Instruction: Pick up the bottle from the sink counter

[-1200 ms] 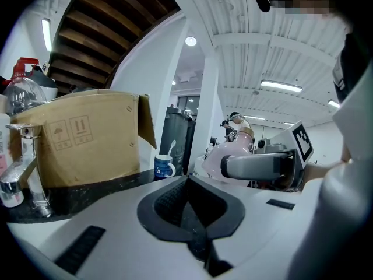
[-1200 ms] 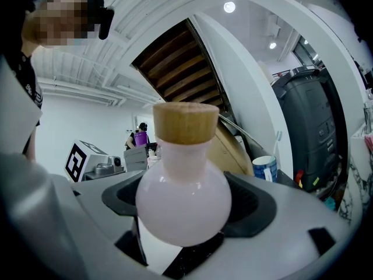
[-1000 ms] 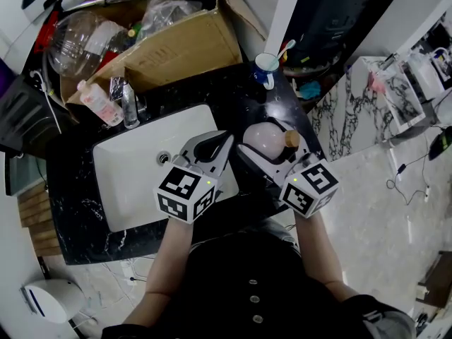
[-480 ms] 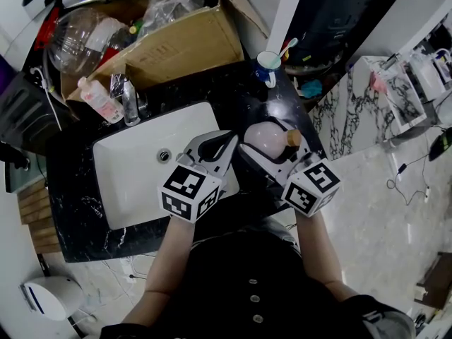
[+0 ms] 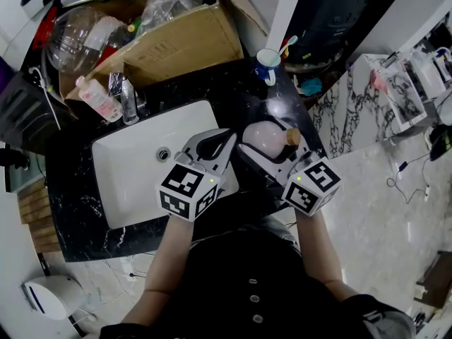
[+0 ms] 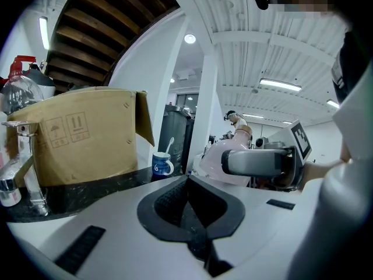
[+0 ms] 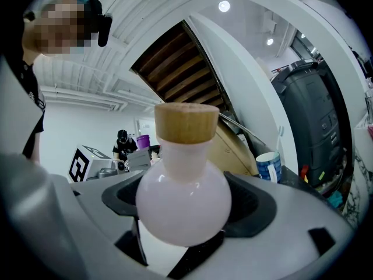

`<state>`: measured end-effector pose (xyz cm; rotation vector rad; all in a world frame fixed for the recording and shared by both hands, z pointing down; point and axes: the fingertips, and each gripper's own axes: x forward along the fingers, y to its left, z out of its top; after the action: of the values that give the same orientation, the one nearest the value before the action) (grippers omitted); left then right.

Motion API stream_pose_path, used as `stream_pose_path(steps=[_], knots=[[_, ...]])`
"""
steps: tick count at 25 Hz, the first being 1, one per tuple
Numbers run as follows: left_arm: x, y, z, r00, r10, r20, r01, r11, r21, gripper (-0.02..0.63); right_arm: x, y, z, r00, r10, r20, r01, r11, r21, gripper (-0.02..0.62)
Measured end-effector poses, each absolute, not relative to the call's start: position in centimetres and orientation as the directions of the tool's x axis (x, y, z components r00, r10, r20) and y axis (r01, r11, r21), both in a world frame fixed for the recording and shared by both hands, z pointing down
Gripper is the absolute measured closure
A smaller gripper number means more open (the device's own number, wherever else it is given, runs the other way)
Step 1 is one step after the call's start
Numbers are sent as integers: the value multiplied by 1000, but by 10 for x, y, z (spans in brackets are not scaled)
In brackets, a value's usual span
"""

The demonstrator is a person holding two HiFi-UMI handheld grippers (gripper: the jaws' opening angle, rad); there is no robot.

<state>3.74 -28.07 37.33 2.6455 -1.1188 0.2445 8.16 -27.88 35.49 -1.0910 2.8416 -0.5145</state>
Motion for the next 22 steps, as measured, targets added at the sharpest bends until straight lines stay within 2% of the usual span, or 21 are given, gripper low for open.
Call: stream_pose_path(steps=[22], knots=[[37,-283,378,696,-670,259,-716,-674,182,588,84,-281,358,-740,-668,79,-652,684,-327,190]])
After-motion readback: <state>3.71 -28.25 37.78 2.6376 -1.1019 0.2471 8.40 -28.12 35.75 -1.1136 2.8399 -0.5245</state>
